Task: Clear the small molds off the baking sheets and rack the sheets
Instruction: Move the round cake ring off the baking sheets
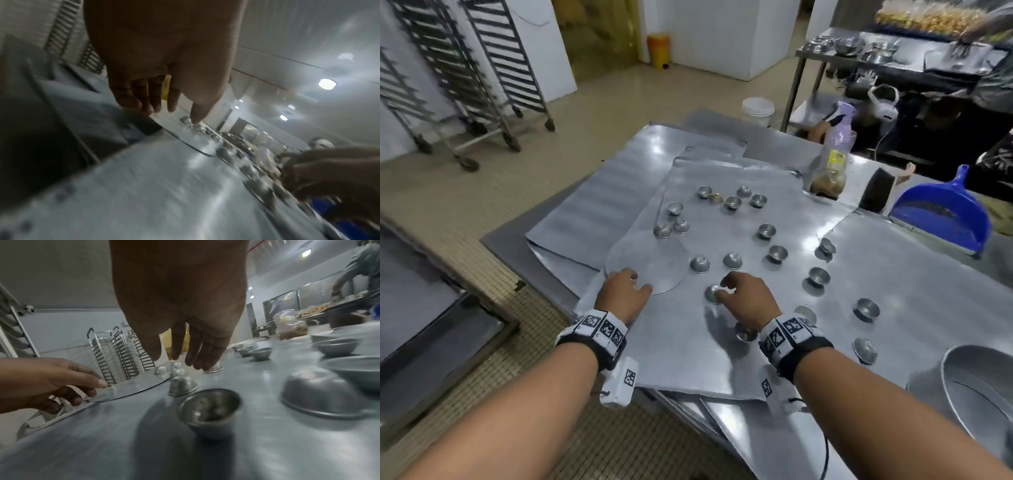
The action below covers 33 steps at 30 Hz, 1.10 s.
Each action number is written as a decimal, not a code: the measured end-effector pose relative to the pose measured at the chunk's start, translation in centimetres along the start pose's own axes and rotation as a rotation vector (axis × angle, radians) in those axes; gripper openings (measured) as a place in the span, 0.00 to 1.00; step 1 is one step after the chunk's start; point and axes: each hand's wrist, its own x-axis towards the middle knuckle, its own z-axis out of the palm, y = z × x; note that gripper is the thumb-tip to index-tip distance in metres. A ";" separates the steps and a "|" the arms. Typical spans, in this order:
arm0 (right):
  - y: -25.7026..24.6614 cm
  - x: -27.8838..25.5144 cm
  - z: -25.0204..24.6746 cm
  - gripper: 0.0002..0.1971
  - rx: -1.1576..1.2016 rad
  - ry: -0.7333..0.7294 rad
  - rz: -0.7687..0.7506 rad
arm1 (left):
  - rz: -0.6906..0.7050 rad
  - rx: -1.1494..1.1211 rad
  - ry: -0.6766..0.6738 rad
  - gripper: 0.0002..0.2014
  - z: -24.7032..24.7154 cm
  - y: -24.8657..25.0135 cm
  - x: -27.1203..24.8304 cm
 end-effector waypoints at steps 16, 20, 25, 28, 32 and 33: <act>-4.2 10.1 3.9 0.23 -0.365 -0.169 -0.117 | -0.237 -0.327 -0.002 0.20 -1.7 -4.7 6.6; -3.3 10.2 3.5 0.20 -0.475 -0.161 -0.076 | -0.199 -0.555 -0.072 0.12 -2.1 -5.0 6.2; -2.9 10.6 3.2 0.18 -0.424 -0.034 0.020 | -0.238 -0.684 -0.089 0.17 -5.4 -5.8 4.2; -5.3 10.6 4.2 0.23 -0.291 -0.011 -0.142 | -0.232 -0.629 -0.154 0.16 -6.9 -7.3 3.1; -7.9 10.5 6.3 0.25 -0.283 -0.226 -0.283 | -0.222 -0.560 -0.190 0.16 -7.8 -9.3 2.0; -8.2 10.2 7.0 0.22 -0.319 -0.262 -0.281 | -0.218 -0.546 -0.190 0.16 -7.9 -9.6 1.7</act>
